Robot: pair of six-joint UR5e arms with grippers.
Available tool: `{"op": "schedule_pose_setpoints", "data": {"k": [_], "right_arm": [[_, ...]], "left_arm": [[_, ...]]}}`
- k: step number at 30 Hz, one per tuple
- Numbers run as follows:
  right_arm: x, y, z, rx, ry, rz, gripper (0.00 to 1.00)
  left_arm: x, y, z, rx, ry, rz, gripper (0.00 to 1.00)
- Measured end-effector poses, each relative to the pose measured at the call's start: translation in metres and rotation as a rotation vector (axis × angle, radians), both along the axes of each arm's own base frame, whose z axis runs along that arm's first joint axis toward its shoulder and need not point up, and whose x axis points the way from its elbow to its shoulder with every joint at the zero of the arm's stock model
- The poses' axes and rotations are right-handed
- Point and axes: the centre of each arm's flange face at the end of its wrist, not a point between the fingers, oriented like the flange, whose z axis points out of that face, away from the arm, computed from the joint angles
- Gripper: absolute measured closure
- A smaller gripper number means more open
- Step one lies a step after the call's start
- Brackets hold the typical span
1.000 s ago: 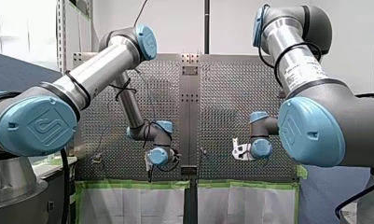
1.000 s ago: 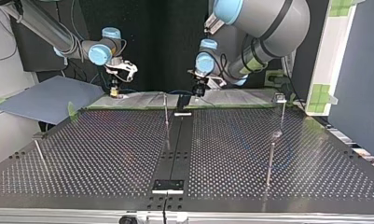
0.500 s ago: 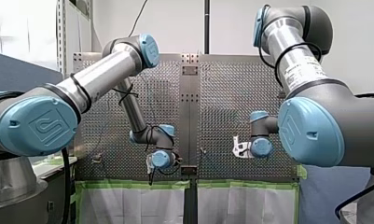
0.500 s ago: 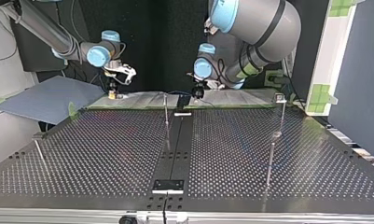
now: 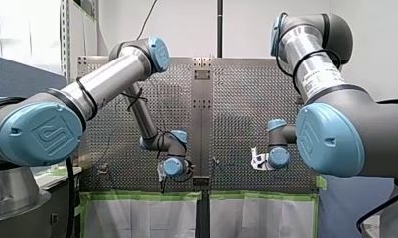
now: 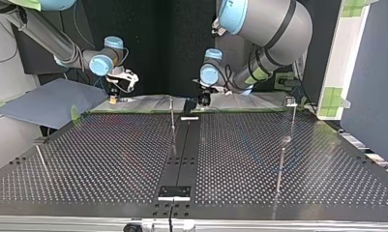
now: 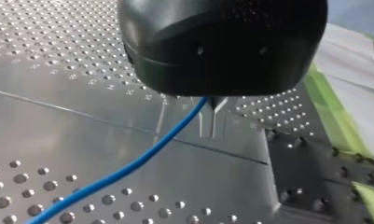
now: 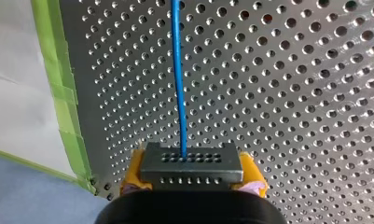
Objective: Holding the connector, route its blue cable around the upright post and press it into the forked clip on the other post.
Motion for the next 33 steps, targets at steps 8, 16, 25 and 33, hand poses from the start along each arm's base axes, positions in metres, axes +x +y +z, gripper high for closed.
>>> {"op": "schedule_pose_setpoints", "data": {"k": [8, 16, 25, 33], "right_arm": [[-0.004, -0.015, 0.003, -0.015, 0.011, -0.015, 1.00], [-0.006, -0.030, -0.002, -0.014, 0.040, -0.036, 1.00], [-0.008, -0.041, -0.013, -0.006, 0.062, -0.048, 1.00], [-0.005, -0.054, -0.017, -0.006, 0.069, -0.050, 1.00]], "left_arm": [[0.010, -0.001, 0.007, -0.011, -0.010, 0.008, 1.00], [0.021, 0.000, 0.013, -0.014, -0.015, 0.017, 1.00], [0.033, 0.008, 0.017, -0.016, -0.020, 0.033, 1.00], [0.045, 0.012, 0.023, -0.019, -0.024, 0.043, 1.00]]}}
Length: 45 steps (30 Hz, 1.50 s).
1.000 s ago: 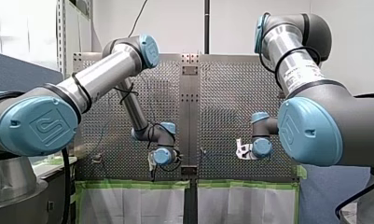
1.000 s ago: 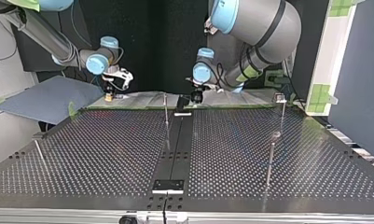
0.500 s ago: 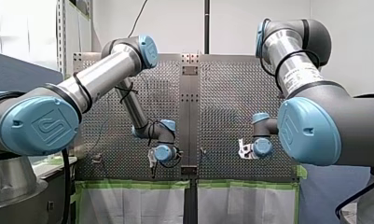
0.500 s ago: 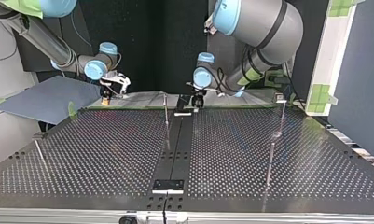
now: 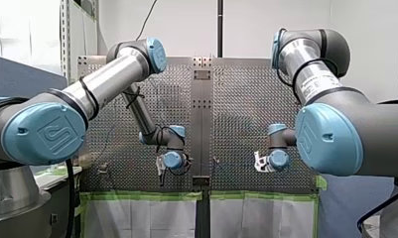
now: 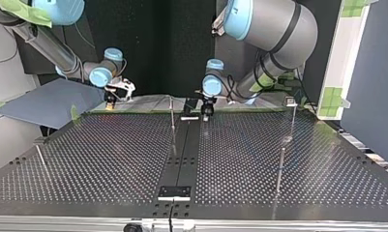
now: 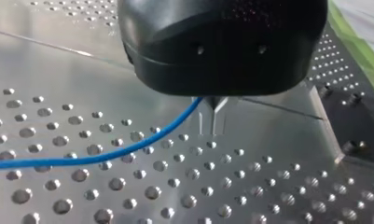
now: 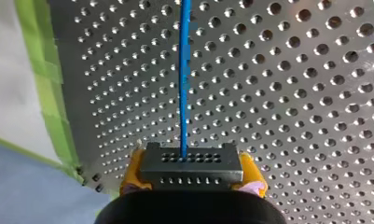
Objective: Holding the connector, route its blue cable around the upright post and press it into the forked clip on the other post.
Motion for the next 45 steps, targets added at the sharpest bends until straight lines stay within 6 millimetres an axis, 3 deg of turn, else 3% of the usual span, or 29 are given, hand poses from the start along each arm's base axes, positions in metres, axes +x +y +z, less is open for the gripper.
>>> {"op": "schedule_pose_setpoints", "data": {"k": [10, 45], "right_arm": [[0.001, -0.019, 0.013, -0.026, -0.003, -0.008, 1.00], [0.004, -0.039, 0.025, -0.047, -0.027, 0.048, 1.00]], "left_arm": [[0.010, 0.005, 0.005, -0.001, 0.000, 0.009, 1.00], [0.011, 0.015, 0.002, 0.017, 0.039, 0.015, 1.00]]}}
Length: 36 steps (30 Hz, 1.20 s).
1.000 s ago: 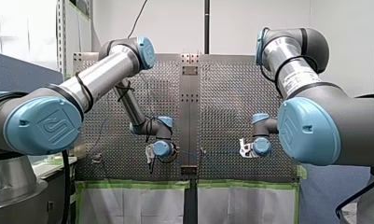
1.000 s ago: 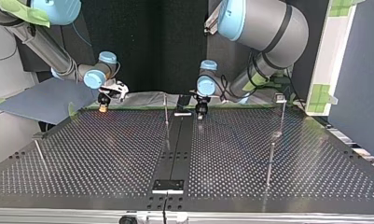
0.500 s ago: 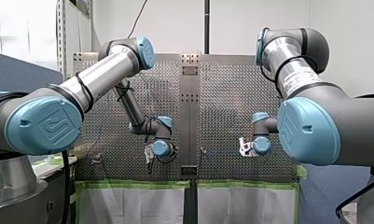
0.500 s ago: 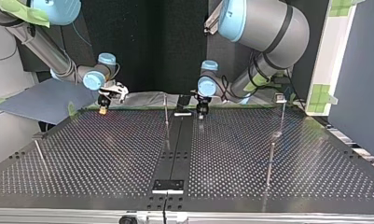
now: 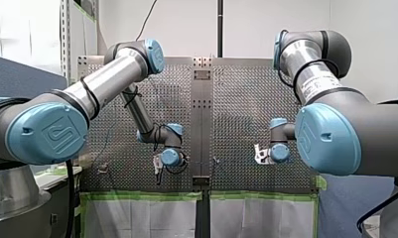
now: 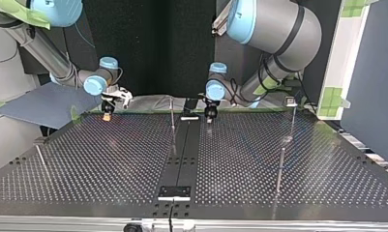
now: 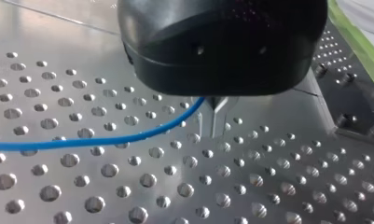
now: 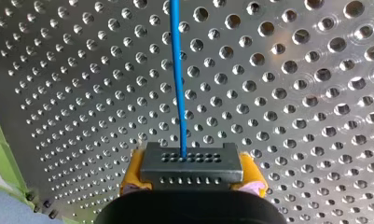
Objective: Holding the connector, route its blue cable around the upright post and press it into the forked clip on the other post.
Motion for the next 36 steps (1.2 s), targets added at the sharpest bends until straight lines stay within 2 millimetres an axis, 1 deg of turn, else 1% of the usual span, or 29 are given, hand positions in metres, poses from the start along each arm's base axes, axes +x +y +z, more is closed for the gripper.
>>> {"op": "schedule_pose_setpoints", "data": {"k": [11, 19, 20, 21, 23, 24, 25, 26, 27, 29, 30, 31, 32, 36], "right_arm": [[-0.005, -0.007, 0.003, 0.001, -0.010, 0.021, 1.00], [-0.004, -0.008, 0.003, 0.011, -0.007, 0.029, 1.00], [-0.004, -0.008, 0.003, 0.011, -0.009, 0.033, 1.00], [-0.003, -0.008, 0.003, 0.011, -0.009, 0.036, 1.00], [-0.001, -0.007, 0.003, 0.011, -0.012, 0.043, 1.00], [-0.001, -0.007, 0.003, 0.012, -0.012, 0.044, 1.00], [0.000, -0.007, 0.003, 0.012, -0.013, 0.046, 1.00], [0.000, -0.007, 0.003, 0.013, -0.014, 0.047, 1.00], [0.000, -0.006, 0.003, 0.014, -0.014, 0.047, 1.00], [0.001, -0.006, 0.003, 0.015, -0.015, 0.048, 1.00], [0.001, -0.006, 0.003, 0.015, -0.016, 0.049, 1.00], [0.001, -0.006, 0.003, 0.016, -0.016, 0.050, 1.00], [0.001, -0.006, 0.002, 0.016, -0.017, 0.050, 1.00], [0.001, -0.006, 0.002, 0.018, -0.018, 0.051, 1.00]], "left_arm": [[0.000, 0.001, 0.000, 0.001, 0.004, 0.001, 1.00], [-0.001, 0.001, -0.001, 0.011, 0.010, -0.001, 1.00], [-0.001, 0.001, -0.001, 0.017, 0.009, -0.004, 0.98], [-0.001, 0.001, -0.001, 0.022, 0.010, -0.007, 0.98], [-0.002, 0.001, -0.001, 0.033, 0.012, -0.015, 0.87], [-0.002, 0.000, -0.001, 0.039, 0.017, -0.022, 0.87], [-0.003, 0.000, -0.002, 0.043, 0.021, -0.027, 0.84], [-0.004, 0.000, -0.002, 0.045, 0.028, -0.035, 0.78], [-0.004, -0.001, -0.002, 0.046, 0.032, -0.041, 0.78], [-0.005, -0.002, -0.002, 0.048, 0.044, -0.056, 0.47], [-0.005, -0.002, -0.002, 0.050, 0.050, -0.064, 0.47], [-0.006, -0.003, -0.003, 0.053, 0.057, -0.072, 0.20], [-0.007, -0.003, -0.003, 0.056, 0.067, -0.084, 0.00], [-0.012, -0.005, -0.005, 0.068, 0.101, -0.104, 0.00]]}}
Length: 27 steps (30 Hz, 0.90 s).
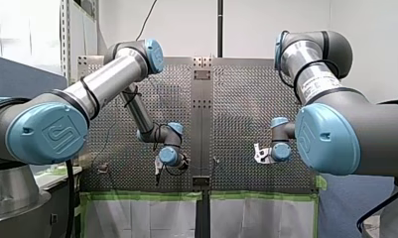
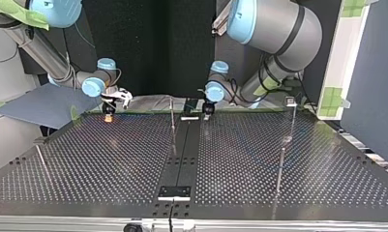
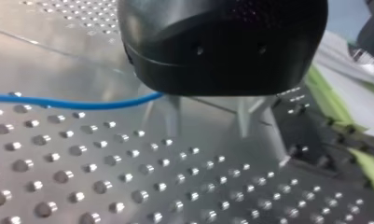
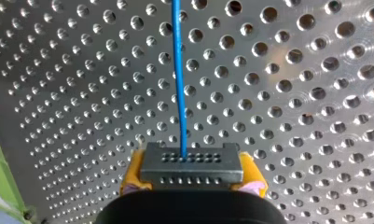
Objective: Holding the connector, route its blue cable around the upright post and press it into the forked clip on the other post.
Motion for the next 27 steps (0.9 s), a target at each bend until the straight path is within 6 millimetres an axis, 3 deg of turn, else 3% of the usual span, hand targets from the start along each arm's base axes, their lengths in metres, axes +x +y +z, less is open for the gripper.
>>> {"op": "schedule_pose_setpoints", "data": {"k": [7, 16, 27], "right_arm": [[0.000, 0.000, 0.000, 0.004, -0.006, 0.001, 1.00], [0.000, 0.002, -0.002, 0.019, -0.017, 0.000, 1.00], [-0.003, 0.005, -0.004, 0.051, -0.016, 0.001, 1.00]], "left_arm": [[-0.013, -0.005, 0.001, 0.043, 0.039, 0.010, 0.00], [-0.037, -0.013, 0.021, 0.029, 0.061, -0.024, 0.00], [-0.082, -0.033, 0.048, 0.023, 0.088, -0.084, 0.00]]}}
